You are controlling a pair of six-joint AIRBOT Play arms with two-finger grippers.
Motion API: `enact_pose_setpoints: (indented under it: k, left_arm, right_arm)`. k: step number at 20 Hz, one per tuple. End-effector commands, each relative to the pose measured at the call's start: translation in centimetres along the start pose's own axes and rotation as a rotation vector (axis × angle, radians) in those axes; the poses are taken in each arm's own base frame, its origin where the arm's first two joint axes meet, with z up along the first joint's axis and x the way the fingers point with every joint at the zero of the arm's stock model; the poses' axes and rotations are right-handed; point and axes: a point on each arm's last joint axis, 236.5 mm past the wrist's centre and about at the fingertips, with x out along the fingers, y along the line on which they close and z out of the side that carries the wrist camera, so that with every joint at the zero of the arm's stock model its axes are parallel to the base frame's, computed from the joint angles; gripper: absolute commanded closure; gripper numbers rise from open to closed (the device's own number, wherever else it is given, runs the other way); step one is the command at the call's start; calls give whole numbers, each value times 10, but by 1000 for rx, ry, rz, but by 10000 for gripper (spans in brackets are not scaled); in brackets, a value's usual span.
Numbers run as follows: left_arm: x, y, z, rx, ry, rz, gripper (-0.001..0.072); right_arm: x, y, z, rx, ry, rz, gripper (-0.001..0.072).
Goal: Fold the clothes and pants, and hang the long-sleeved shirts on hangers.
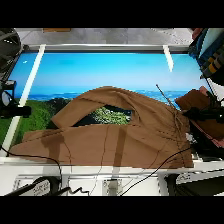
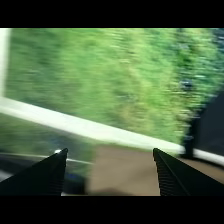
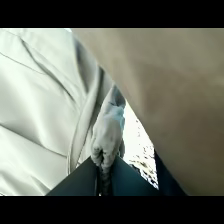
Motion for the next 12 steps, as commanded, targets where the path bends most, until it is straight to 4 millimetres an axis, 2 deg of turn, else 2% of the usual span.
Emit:
enact_pose_setpoints:
  k: [1,6,9,12]
  left_arm:
    - [25,-51,-5,-62,66,-179,108]
    - [58,-109,-16,40,144,-399,106]
    - [76,-120,-25,23,195,-432,106]
    - [81,-137,-24,-67,210,-528,108]
  right_arm:
    - [0,6,3,-15,-11,25,680]
    - [0,6,3,-16,-11,26,680]
    - [0,6,3,-16,-12,25,680]
    - [0,6,3,-16,-12,25,680]
